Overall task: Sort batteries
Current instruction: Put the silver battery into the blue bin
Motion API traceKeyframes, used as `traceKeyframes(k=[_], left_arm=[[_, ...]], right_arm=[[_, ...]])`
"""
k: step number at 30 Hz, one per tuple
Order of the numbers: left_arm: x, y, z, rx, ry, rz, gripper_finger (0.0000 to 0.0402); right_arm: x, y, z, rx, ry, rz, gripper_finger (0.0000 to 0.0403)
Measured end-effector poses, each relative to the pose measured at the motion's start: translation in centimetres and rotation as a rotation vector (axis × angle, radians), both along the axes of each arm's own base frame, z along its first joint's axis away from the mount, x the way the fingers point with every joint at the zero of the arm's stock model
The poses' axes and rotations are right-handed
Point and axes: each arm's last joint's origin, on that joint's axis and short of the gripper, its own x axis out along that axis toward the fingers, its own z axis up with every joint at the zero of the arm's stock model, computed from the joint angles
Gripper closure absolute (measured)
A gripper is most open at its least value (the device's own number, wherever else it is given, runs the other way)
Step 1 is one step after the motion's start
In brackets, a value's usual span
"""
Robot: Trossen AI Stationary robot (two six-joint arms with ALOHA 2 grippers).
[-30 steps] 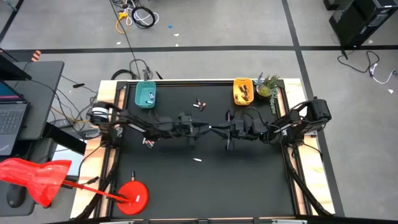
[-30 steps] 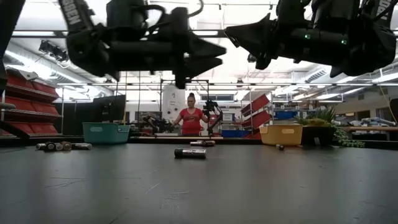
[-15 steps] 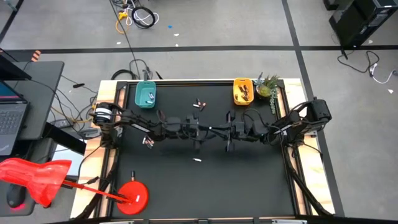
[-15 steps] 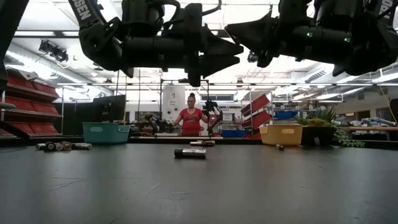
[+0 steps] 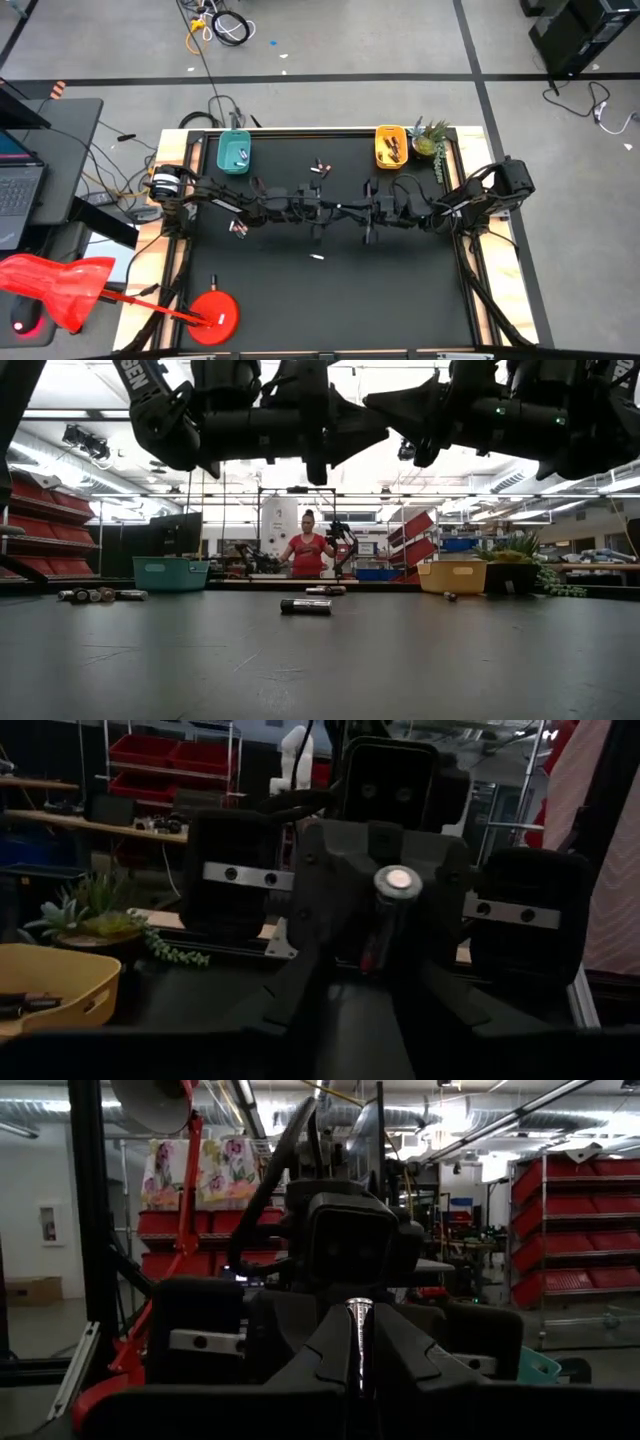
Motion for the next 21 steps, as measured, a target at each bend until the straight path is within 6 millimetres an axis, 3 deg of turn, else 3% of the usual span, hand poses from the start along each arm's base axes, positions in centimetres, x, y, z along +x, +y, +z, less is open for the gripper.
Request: traceKeyframes(k=[7, 11, 21], left_arm=[[0.38, -0.17, 0.29, 0.073, 0.009, -0.034, 0.0374], [0.39, -0.06, 0.24, 0.064, 0.015, -0.022, 0.0375], [0.48, 0.29, 0.07, -0.026, 0.034, 0.044, 0.0375]], right_arm=[[0.06, 0.1, -0.23, 0.046, 0.024, 0.044, 0.0376], [0.1, 0.07, -0.39, 0.066, 0.039, 0.039, 0.0357], [0.15, -0.22, -0.44, 0.09, 0.039, -0.067, 0.0258]])
